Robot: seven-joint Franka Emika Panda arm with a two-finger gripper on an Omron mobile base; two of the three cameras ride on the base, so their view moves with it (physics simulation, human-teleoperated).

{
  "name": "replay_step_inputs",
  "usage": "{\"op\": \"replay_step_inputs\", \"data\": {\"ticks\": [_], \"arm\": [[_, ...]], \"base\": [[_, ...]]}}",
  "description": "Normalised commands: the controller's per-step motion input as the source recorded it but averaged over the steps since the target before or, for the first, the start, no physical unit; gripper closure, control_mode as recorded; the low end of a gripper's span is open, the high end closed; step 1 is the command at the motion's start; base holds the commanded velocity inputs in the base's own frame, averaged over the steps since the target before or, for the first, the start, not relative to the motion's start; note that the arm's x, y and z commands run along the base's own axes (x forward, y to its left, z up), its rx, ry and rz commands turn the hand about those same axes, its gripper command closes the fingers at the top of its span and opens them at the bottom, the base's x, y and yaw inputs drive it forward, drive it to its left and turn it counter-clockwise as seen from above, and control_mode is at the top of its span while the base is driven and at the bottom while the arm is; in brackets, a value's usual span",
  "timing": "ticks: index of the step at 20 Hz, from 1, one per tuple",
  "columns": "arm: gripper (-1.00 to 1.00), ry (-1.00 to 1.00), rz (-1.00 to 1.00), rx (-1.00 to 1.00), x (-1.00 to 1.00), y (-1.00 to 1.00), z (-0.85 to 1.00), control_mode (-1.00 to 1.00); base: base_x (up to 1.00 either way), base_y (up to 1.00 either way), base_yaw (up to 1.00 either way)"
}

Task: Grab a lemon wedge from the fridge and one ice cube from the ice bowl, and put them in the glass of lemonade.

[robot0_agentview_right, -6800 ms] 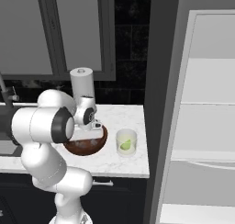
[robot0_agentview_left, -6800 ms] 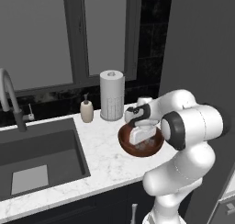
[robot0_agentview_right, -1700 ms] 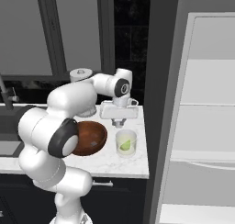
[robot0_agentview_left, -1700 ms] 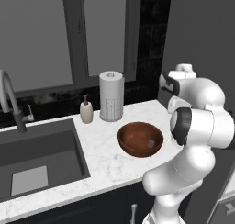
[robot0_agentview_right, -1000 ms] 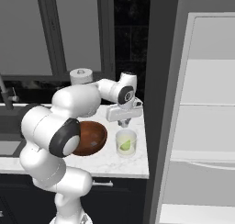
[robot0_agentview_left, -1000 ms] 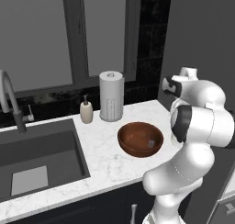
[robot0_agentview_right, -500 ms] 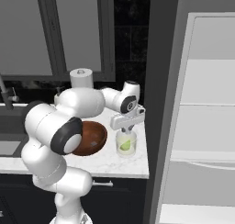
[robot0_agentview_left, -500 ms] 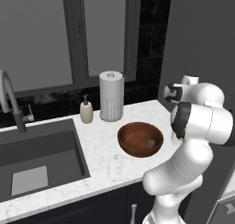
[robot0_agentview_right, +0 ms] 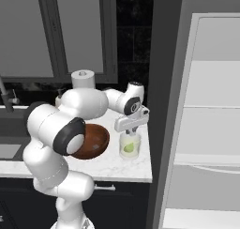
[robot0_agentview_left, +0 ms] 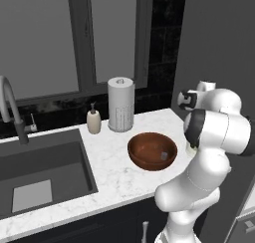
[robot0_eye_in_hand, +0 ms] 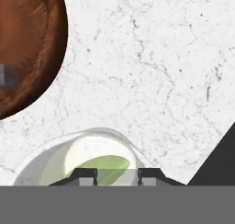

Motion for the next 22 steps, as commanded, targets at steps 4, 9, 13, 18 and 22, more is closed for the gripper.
{"op": "replay_step_inputs", "data": {"ticks": [4,9,13,18,22], "arm": [[1.00,-0.10,0.01,0.02,-0.29,0.00,0.04,-1.00],[1.00,-0.08,0.03,0.01,-0.20,0.03,0.00,-1.00],[1.00,-0.04,0.03,0.00,-0.01,0.24,-0.01,-1.00],[-1.00,0.00,0.01,0.00,0.00,0.08,-0.02,-1.00],[-1.00,0.00,0.00,0.00,0.00,0.00,0.00,-1.00]], "base": [[0.00,0.00,0.00],[0.00,0.00,0.00],[0.00,0.00,0.00],[0.00,0.00,0.00],[0.00,0.00,0.00]]}}
